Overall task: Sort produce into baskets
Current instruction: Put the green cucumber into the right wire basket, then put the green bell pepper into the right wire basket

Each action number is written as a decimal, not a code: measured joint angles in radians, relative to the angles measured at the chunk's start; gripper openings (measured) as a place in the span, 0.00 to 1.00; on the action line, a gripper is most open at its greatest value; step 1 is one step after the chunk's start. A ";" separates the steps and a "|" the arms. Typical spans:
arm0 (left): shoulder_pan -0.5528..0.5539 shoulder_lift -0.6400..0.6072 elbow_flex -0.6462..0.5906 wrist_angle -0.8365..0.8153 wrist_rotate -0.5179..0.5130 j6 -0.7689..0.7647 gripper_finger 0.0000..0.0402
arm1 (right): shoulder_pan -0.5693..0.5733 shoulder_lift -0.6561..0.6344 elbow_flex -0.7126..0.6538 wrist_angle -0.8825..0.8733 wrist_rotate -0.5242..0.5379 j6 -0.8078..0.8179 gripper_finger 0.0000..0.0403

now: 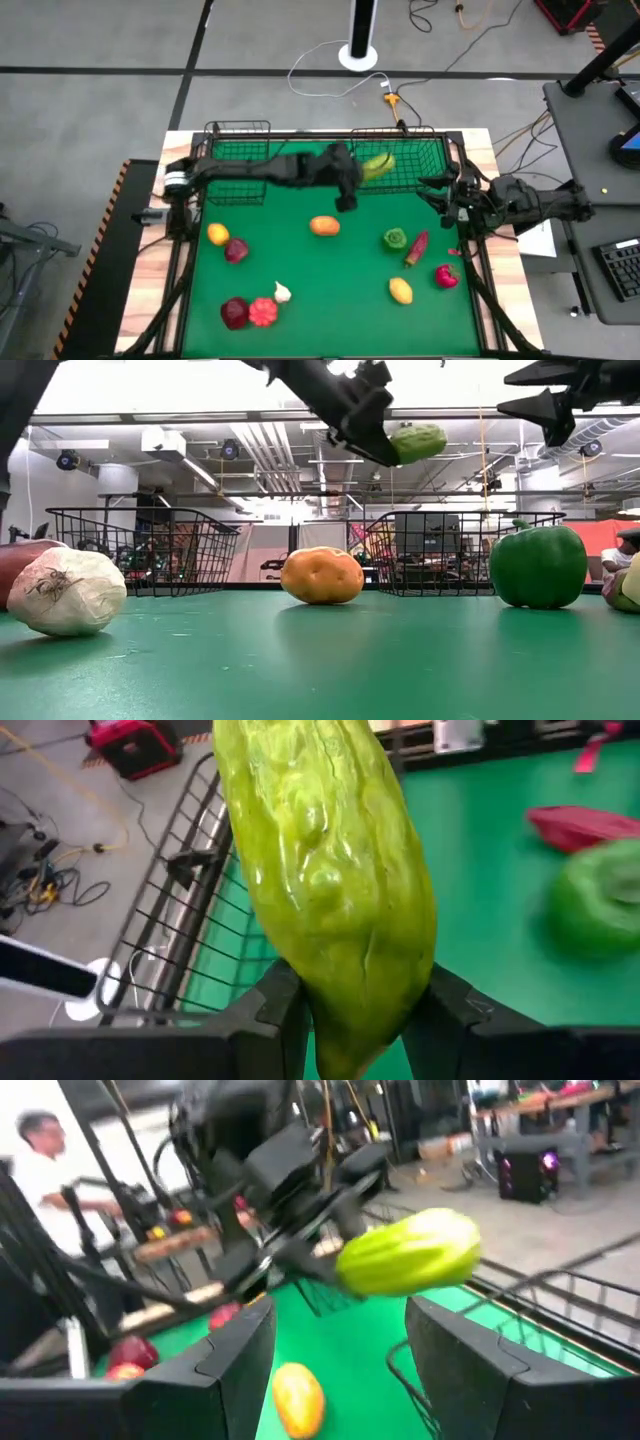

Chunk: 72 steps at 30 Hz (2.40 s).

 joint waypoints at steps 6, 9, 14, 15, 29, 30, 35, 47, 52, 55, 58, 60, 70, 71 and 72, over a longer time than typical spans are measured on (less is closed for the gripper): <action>0.069 0.185 0.256 -0.206 0.018 0.049 0.26 | 0.000 0.106 0.060 -0.040 0.003 -0.013 0.53; 0.078 0.262 0.361 -0.271 0.051 0.055 0.26 | 0.000 0.130 0.061 -0.036 0.003 -0.015 0.53; 0.075 0.371 0.524 -0.358 0.062 0.082 0.27 | 0.000 0.127 0.061 -0.040 0.004 -0.016 0.53; 0.075 0.388 0.554 -0.371 0.061 0.085 0.27 | 0.000 0.127 0.061 -0.039 0.003 -0.016 0.53; 0.077 0.446 0.648 -0.484 0.061 0.071 0.48 | 0.000 0.129 0.060 -0.041 0.003 -0.016 0.53; 0.077 0.446 0.648 -0.485 0.061 0.074 0.50 | 0.000 0.129 0.060 -0.041 0.003 -0.015 0.53; 0.076 0.441 0.652 -0.534 0.060 0.095 0.60 | 0.000 0.129 0.060 -0.041 0.003 0.042 0.53; 0.024 0.308 0.644 -0.727 0.071 0.083 0.54 | 0.001 0.286 0.155 -0.073 -0.001 0.169 0.53; 0.009 0.209 0.629 -0.796 0.090 0.037 0.51 | 0.011 0.386 0.260 -0.307 -0.006 0.238 0.53; -0.003 0.131 0.563 -0.803 0.098 -0.011 0.50 | 0.039 0.446 0.315 -0.460 -0.032 0.293 0.53; -0.024 0.004 0.425 -0.774 0.097 -0.066 0.50 | 0.075 0.501 0.346 -0.533 -0.061 0.357 0.53; -0.044 -0.103 0.294 -0.700 0.093 -0.110 0.50 | 0.098 0.533 0.359 -0.549 -0.083 0.405 0.53; -0.303 -0.603 -0.408 -0.158 -0.220 -0.358 0.50 | 0.182 0.739 0.477 -0.658 -0.156 0.657 0.53; -0.332 -0.632 -0.464 -0.100 -0.250 -0.360 0.50 | 0.187 0.764 0.500 -0.682 -0.156 0.674 0.53; -0.356 -0.659 -0.514 -0.040 -0.273 -0.356 0.50 | 0.192 0.796 0.526 -0.709 -0.155 0.689 0.53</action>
